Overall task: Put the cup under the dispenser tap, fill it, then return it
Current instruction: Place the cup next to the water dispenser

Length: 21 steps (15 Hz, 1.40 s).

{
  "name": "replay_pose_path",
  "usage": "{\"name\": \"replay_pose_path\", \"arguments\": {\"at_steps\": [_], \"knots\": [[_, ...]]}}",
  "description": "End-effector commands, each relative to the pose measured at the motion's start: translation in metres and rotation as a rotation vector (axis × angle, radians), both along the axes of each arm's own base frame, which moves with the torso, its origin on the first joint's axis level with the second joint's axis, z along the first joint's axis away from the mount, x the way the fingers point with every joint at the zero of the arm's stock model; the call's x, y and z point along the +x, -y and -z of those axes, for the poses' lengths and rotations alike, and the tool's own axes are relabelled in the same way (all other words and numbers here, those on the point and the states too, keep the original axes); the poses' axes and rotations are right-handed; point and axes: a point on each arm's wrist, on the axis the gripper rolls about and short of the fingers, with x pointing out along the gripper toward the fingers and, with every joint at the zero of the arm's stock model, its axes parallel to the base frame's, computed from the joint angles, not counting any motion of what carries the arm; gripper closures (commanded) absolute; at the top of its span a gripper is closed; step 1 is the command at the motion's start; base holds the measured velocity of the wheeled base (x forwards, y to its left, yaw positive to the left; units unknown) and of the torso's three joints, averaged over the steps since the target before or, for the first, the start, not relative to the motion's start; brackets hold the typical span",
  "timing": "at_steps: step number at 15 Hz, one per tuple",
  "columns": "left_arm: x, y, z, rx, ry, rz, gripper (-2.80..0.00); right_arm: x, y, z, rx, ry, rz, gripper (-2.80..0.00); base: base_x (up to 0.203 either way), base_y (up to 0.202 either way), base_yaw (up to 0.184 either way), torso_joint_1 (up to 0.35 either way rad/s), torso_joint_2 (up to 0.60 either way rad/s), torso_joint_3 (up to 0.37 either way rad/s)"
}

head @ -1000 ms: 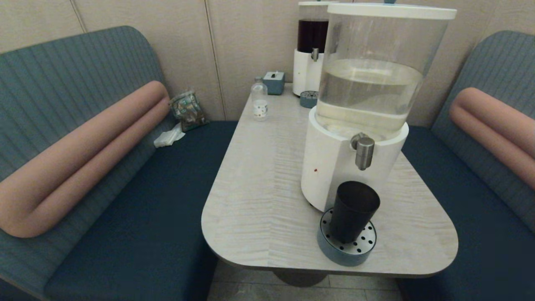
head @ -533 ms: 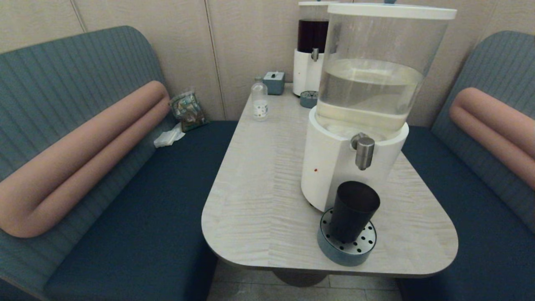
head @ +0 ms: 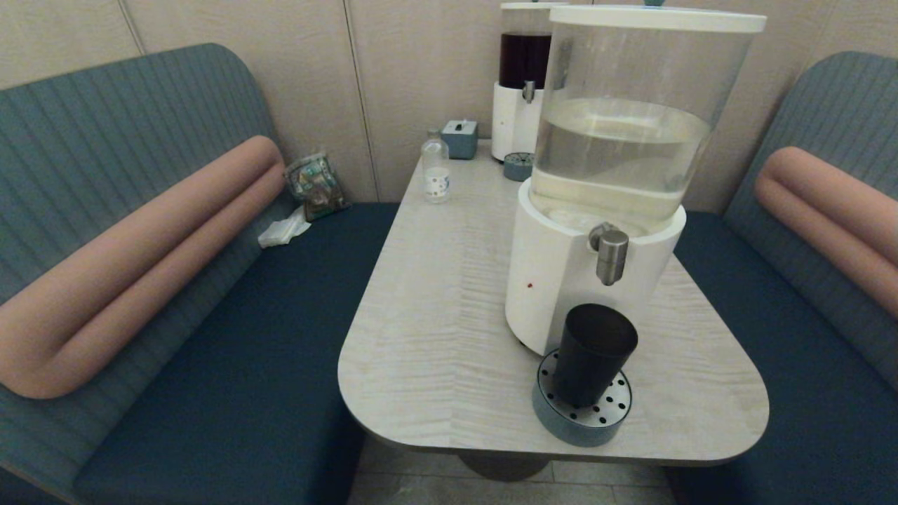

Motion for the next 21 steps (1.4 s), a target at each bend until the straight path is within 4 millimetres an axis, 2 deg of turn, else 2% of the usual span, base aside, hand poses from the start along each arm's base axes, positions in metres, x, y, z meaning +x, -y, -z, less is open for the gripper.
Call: {"name": "replay_pose_path", "arguments": {"at_steps": [1,5,7,9,11,13,14,15,17,18,19,20,21], "knots": [[0.000,0.000,0.000,0.009,-0.002,0.003,0.00,0.000,0.000,0.000,-0.001,0.004,-0.002,0.00,0.000,0.000,0.000,0.000,0.00,0.000],[0.000,0.000,0.001,0.011,-0.011,0.005,0.00,0.000,0.000,0.000,-0.001,0.003,-0.001,0.00,0.000,0.000,0.000,0.000,0.00,0.000],[-0.004,0.000,-0.012,0.003,0.031,0.008,0.00,0.000,0.000,0.000,-0.001,0.004,-0.002,0.00,0.000,0.000,0.000,0.000,0.00,0.000],[-0.015,0.001,-0.058,-0.006,0.124,0.026,0.00,0.000,0.000,0.000,-0.001,0.004,-0.002,0.00,0.000,0.000,0.000,0.000,0.00,0.000],[-0.009,0.001,-0.111,-0.021,0.123,0.052,0.00,0.000,0.000,0.000,-0.001,0.004,-0.002,0.00,0.000,0.000,0.000,0.000,0.00,0.000],[0.028,0.002,-0.158,-0.031,0.045,0.095,0.00,0.000,0.000,0.000,-0.001,0.004,-0.002,0.00,0.000,0.000,0.000,0.000,0.00,0.000],[0.051,0.003,-0.173,-0.032,0.018,0.117,0.00,0.000,0.000,0.000,-0.001,0.003,-0.002,0.00,0.000,0.000,0.000,0.000,0.00,0.000],[0.080,0.004,-0.182,-0.034,-0.006,0.146,0.00,0.000,0.000,0.000,-0.001,0.004,-0.002,0.00,0.000,0.000,0.000,0.000,0.00,0.000],[0.141,0.006,-0.183,-0.035,-0.025,0.222,0.00,0.000,0.000,0.000,-0.001,0.002,-0.001,0.00,0.000,0.000,0.000,0.000,0.00,0.000],[0.169,0.007,-0.177,-0.033,-0.016,0.263,-2.42,0.000,0.000,0.000,-0.001,0.004,-0.002,0.00,0.000,0.000,0.000,0.000,0.00,0.000],[0.192,0.009,-0.168,-0.023,0.010,0.319,-2.80,0.000,0.000,0.000,-0.001,0.003,-0.001,0.00,0.000,0.000,0.000,0.000,0.00,0.000],[0.208,0.013,-0.154,-0.002,0.038,0.403,-2.80,0.000,0.000,0.000,-0.001,0.003,-0.002,0.00,0.000,0.000,0.000,0.000,0.00,0.000],[0.217,0.020,-0.131,0.019,0.026,0.516,-2.80,0.000,0.000,0.000,-0.001,0.003,-0.002,0.00,0.000,0.000,0.000,0.000,0.00,0.000]]}}
